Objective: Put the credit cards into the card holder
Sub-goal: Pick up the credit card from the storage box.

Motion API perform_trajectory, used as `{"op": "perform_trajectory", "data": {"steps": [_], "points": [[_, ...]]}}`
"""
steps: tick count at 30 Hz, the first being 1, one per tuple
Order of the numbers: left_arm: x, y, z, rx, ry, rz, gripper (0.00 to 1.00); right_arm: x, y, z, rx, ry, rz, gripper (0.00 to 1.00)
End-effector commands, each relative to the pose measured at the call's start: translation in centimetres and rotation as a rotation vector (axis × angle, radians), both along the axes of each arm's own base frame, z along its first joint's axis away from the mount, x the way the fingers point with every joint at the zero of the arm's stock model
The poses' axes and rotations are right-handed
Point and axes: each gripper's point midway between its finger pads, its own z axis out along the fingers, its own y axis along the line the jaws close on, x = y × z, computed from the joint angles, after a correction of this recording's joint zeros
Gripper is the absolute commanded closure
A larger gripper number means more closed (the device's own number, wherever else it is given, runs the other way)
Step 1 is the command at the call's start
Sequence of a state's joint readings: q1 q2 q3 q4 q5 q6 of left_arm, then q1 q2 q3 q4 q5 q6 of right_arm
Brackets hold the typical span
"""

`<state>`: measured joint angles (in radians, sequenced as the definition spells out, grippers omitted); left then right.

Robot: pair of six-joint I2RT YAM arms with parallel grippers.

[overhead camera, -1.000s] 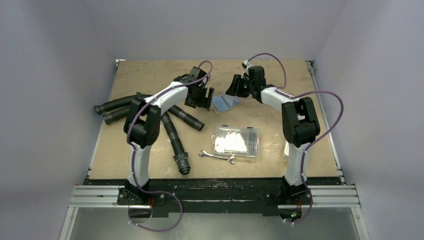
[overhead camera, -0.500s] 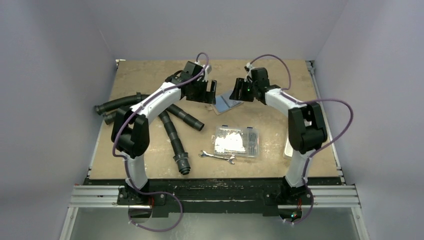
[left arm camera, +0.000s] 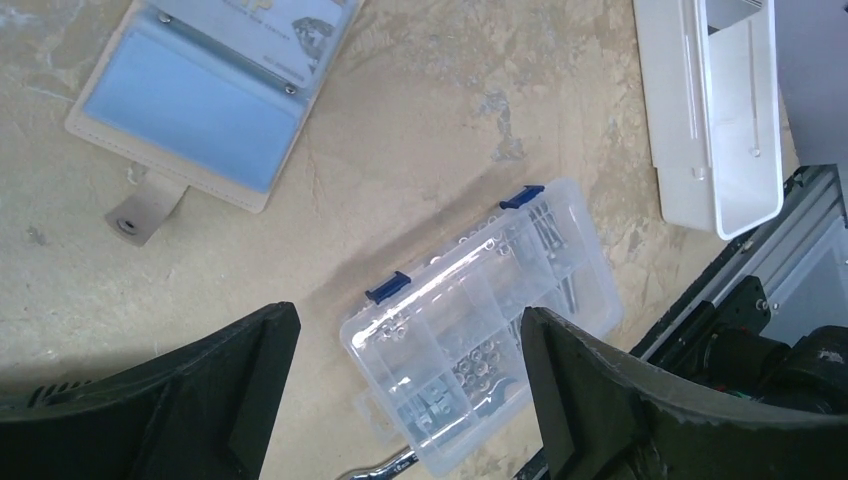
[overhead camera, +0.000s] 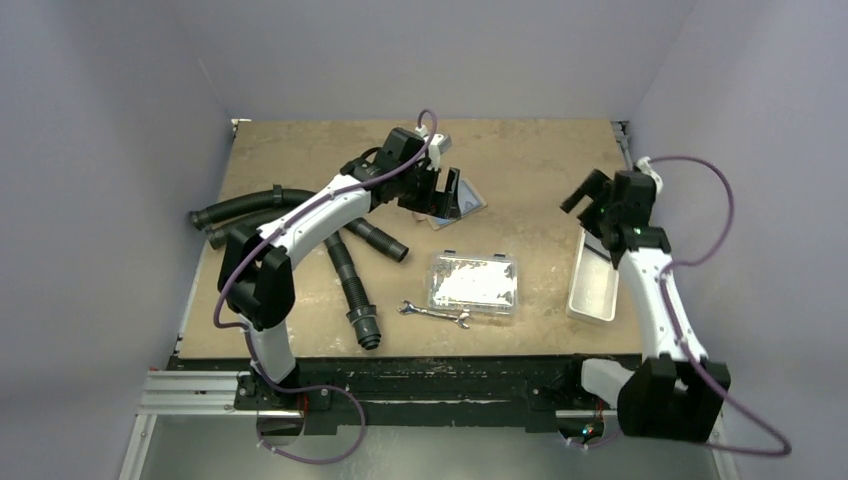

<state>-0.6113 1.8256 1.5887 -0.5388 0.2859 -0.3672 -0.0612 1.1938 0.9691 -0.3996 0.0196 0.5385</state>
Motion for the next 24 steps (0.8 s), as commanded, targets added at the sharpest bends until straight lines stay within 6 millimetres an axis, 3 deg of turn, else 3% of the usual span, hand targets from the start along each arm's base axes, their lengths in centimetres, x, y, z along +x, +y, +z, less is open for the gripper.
{"op": "perform_trajectory", "data": {"steps": [1, 4, 6, 8, 13, 17, 20, 24], "points": [[-1.0, -1.0, 3.0, -0.072, -0.042, -0.033, 0.11, -6.2, -5.4, 0.0, 0.029, 0.039, -0.424, 0.01], [-1.7, -1.6, 3.2, -0.084, -0.038, -0.055, 0.11, -6.6, -6.8, 0.3, 0.037, 0.002, -0.458, 0.01], [-2.1, -2.0, 3.3, -0.087, -0.038, -0.068, 0.11, -5.4, -7.1, 0.2, -0.068, 0.049, -0.326, 0.01], [-2.4, -2.4, 3.0, -0.077, -0.039, -0.078, 0.11, -5.4, -9.2, -0.4, -0.189, 0.139, -0.345, 0.01], [-3.2, -3.2, 2.4, -0.077, -0.018, -0.104, 0.11, -2.3, -9.6, 0.0, -0.383, 0.067, -0.108, 0.01], [-3.5, -3.5, 2.5, -0.097, -0.004, -0.113, 0.11, -1.5, -11.0, 0.2, -0.611, 0.101, 0.051, 0.02], [-3.8, -3.6, 2.9, -0.112, -0.003, -0.119, 0.11, -1.9, -12.3, -1.2, -0.777, 0.228, 0.196, 0.03], [-4.1, -4.0, 2.9, -0.129, 0.013, -0.134, 0.11, -1.6, -12.2, -3.2, -0.895, 0.283, 0.4, 0.03]]}}
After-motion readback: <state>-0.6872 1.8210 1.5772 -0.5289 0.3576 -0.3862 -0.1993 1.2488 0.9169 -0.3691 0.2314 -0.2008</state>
